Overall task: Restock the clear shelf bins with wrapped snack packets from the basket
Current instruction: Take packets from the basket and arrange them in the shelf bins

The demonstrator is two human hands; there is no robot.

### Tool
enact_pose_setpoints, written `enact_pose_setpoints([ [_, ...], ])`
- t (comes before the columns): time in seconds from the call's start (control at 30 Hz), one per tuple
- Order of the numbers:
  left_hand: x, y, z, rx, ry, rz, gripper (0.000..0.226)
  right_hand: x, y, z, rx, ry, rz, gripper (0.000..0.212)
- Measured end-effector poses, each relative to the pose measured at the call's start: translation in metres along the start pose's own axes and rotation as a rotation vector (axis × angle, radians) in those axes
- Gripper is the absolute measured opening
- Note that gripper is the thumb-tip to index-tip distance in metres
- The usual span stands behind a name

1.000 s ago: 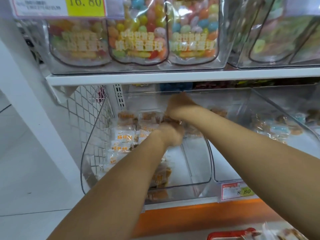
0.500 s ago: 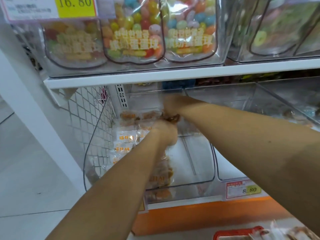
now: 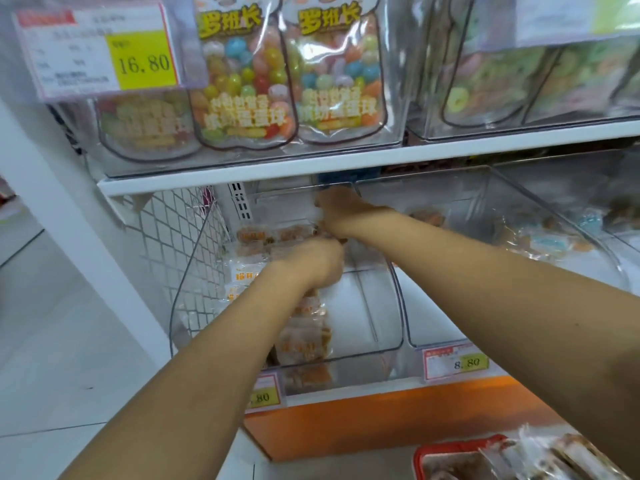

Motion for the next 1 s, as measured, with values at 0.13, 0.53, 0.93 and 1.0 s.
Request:
enact_pose_setpoints([
  [0.13, -0.027, 0.057, -0.008, -0.064, 0.088, -0.215, 0.026, -0.045, 0.064, -0.002, -0.042, -0.135, -0.098, 0.024],
  [0.53, 0.048, 0.168, -0.153, 0.140, 0.324, -0.021, 0.032, -0.034, 0.304, -0.106, 0.131, -0.107, 0.132, 0.028],
  [0.93, 0.188, 0.231, -0.153, 0.241, -0.015, 0.851, 0.056, 0.104, 0.418, -0.162, 0.453, -0.220, 0.398, 0.082],
  [1.0, 0.197, 0.227, -0.138, 0.194, -0.081, 0.883, 0.060, 0.112, 0.418, -0.163, 0.513, -0.269, 0.355, 0.099],
])
Point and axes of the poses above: each hand's wrist, its own y-axis away from the middle knuckle, its own x-axis out of the palm, z = x × y, the point moved 7 cm from there along -y, towards the middle knuckle, and after that the axes turned 7 degrees about -z, right-handed, at the moved point
